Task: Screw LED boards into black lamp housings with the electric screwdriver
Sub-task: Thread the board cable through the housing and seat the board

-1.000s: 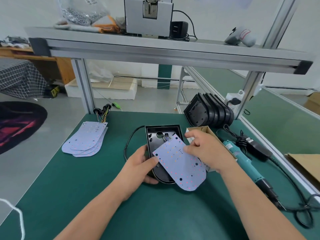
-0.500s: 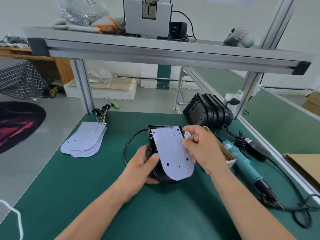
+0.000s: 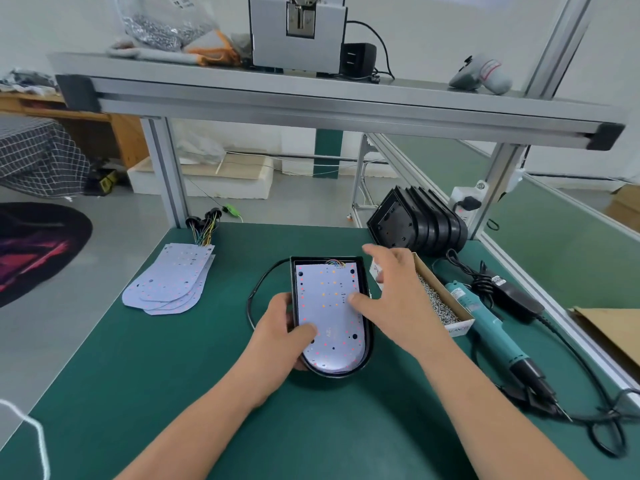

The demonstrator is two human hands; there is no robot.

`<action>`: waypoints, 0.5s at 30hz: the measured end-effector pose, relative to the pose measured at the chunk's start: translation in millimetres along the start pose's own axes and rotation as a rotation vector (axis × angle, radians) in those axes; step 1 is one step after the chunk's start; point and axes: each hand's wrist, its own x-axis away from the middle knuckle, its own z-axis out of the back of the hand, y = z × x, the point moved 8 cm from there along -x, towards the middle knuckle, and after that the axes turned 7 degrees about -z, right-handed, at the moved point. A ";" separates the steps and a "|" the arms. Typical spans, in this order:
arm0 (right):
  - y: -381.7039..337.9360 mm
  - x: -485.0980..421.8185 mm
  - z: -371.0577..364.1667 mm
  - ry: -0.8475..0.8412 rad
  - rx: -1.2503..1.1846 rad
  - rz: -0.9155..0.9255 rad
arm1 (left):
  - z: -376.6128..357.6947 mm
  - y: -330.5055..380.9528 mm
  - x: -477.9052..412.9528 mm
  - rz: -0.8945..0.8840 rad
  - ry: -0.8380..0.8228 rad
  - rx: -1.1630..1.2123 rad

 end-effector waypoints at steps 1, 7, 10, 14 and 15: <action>5.9 -1.9 -2.3 -0.066 -0.078 -0.055 | -1.6 0.1 0.3 0.004 -0.020 -0.017; 14.6 -2.6 -13.1 -0.182 -0.382 -0.194 | -7.8 -1.0 2.6 0.003 -0.124 -0.036; 8.7 -0.1 -18.3 -0.199 -0.362 -0.151 | -5.7 -1.7 3.0 0.044 -0.038 0.124; 0.0 5.3 -26.4 -0.208 -0.368 -0.116 | 5.6 -0.7 0.0 0.058 0.103 0.113; -1.1 5.9 -26.4 -0.198 -0.384 -0.120 | 6.5 -0.5 -0.2 0.059 0.102 0.119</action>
